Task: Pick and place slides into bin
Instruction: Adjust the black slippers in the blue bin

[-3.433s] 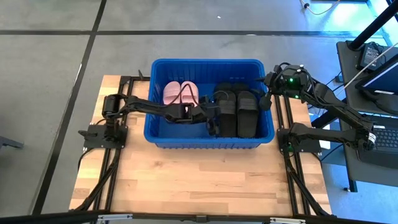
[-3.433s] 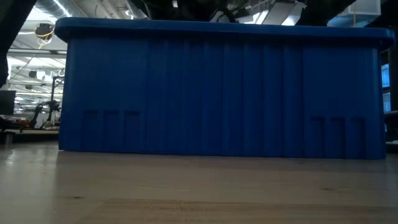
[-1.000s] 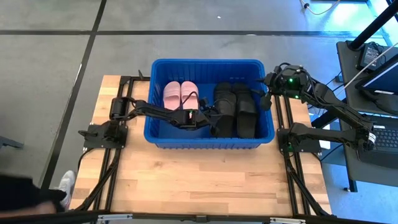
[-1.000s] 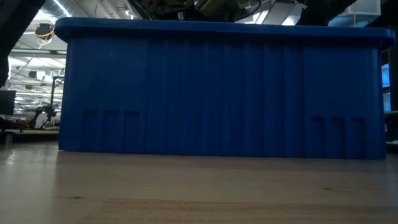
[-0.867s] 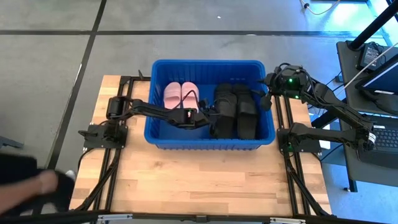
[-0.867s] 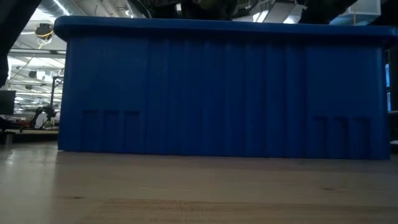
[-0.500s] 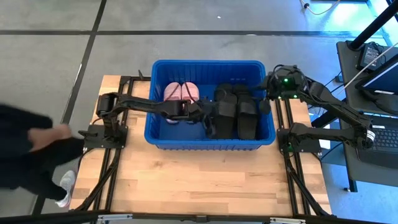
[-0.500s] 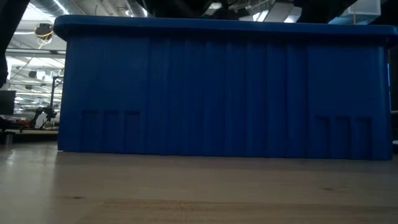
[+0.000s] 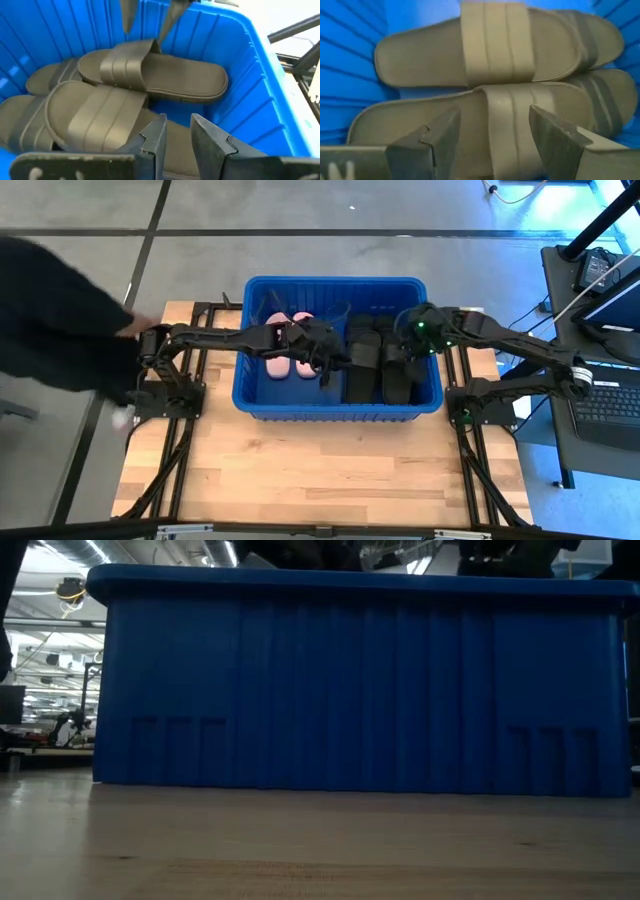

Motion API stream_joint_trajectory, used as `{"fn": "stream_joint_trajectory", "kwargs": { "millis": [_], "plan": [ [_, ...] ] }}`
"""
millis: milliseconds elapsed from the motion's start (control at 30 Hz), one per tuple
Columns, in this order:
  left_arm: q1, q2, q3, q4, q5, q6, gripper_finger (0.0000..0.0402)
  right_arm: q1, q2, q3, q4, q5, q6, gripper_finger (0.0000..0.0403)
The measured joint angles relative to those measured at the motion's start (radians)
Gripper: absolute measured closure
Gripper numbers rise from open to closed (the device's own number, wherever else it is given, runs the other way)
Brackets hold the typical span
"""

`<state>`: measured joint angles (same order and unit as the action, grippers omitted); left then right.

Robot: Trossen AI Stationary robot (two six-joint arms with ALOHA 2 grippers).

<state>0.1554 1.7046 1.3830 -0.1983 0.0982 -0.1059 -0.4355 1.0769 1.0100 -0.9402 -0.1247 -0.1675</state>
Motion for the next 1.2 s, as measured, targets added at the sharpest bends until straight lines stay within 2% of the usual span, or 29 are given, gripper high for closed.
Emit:
{"fn": "stream_joint_trajectory", "kwargs": {
  "millis": [233, 500, 700, 1200],
  "plan": [
    [-0.001, -0.008, 0.000, -0.008, 0.001, 0.001, 0.0319, 0.040, 0.070, 0.000, -0.031, -0.005, -0.024, 0.0169],
    [0.009, -0.008, 0.000, -0.038, 0.001, 0.000, 0.0319, 0.131, 0.076, 0.000, -0.124, -0.058, -0.001, 0.0169],
    [0.011, -0.008, 0.000, -0.038, 0.003, 0.000, 0.0319, 0.197, 0.119, 0.000, -0.116, -0.061, 0.028, 0.0169],
    [0.019, -0.007, 0.000, -0.059, 0.005, 0.003, 0.0319, 0.232, 0.319, 0.006, -0.144, -0.018, 0.008, 0.0169]
  ]
}}
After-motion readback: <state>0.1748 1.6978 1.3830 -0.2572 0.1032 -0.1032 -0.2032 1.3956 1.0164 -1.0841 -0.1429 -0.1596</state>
